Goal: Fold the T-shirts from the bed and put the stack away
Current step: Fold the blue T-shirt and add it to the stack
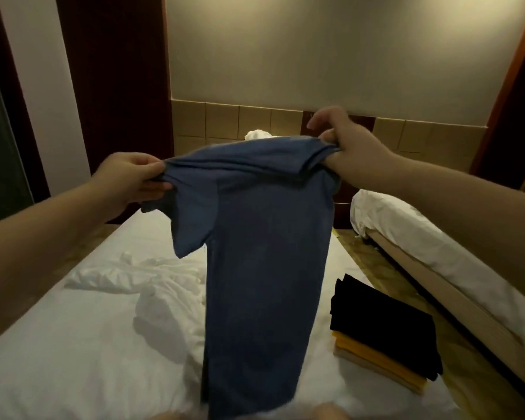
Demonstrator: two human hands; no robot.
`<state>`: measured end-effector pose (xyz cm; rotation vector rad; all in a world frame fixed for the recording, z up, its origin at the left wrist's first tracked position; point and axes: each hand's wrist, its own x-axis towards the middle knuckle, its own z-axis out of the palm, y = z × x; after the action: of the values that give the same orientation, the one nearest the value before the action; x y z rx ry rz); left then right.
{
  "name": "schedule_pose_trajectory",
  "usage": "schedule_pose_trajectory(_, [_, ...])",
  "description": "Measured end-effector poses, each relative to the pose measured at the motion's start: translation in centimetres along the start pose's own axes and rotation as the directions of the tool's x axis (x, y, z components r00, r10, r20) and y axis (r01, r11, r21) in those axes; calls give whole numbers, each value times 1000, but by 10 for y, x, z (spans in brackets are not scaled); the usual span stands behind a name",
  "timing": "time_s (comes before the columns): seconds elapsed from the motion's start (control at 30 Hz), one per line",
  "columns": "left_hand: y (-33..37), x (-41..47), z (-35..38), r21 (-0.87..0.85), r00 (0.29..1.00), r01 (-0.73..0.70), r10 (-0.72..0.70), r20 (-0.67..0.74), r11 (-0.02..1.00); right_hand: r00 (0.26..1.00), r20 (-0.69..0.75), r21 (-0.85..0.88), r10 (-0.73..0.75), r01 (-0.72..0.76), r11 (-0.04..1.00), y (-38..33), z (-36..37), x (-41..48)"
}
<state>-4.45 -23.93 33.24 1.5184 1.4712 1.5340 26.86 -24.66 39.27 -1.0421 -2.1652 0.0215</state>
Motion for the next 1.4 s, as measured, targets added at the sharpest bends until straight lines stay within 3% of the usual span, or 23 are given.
schedule_pose_trajectory(0.07, [0,-1,-10,-122,999,44,-43,11,992,995,-102,129,4,9,992,2,0,1])
schedule_pose_trajectory(0.1, [-1,-1,-11,-96,998,52,-49,40,994,996,-81,154,30,-17,988,2,1,2])
schedule_pose_trajectory(0.13, [-3,-2,-7,1,995,54,-54,84,999,997,32,92,65,-68,993,1,5,2])
schedule_pose_trajectory(0.2, [-7,-9,0,186,987,62,-88,133,981,931,337,-108,139,-109,988,4,17,-3])
schedule_pose_trajectory(0.23, [-8,-9,1,190,988,67,-91,121,980,919,366,-138,149,-104,985,6,17,-5])
schedule_pose_trajectory(0.33, [-5,-8,-6,-20,992,88,-86,90,996,970,202,43,132,-143,989,9,2,-3])
schedule_pose_trajectory(0.37, [-6,-9,-7,-20,989,95,-92,112,995,944,291,10,154,-164,986,11,-3,-1])
schedule_pose_trajectory(0.43, [-7,-11,-4,30,981,113,-116,158,993,795,555,-67,244,-250,966,14,-5,0])
schedule_pose_trajectory(0.47, [-8,-12,-2,33,976,124,-128,174,992,737,621,-41,266,-308,950,17,-7,0])
schedule_pose_trajectory(0.53, [-8,-13,0,3,969,157,-155,194,988,693,671,116,265,-451,885,24,-14,1])
schedule_pose_trajectory(0.63, [-10,-11,0,-15,965,176,-169,202,984,675,697,260,242,-553,791,29,-18,-1])
schedule_pose_trajectory(0.93, [-22,-14,2,34,945,172,-175,277,984,695,701,395,161,-566,723,35,-10,-10])
schedule_pose_trajectory(1.1, [-26,-14,3,24,931,202,-199,307,979,689,712,508,131,-636,581,46,-4,-19])
schedule_pose_trajectory(1.4, [-52,19,33,265,947,166,-228,226,950,649,591,453,479,-759,468,78,46,5])
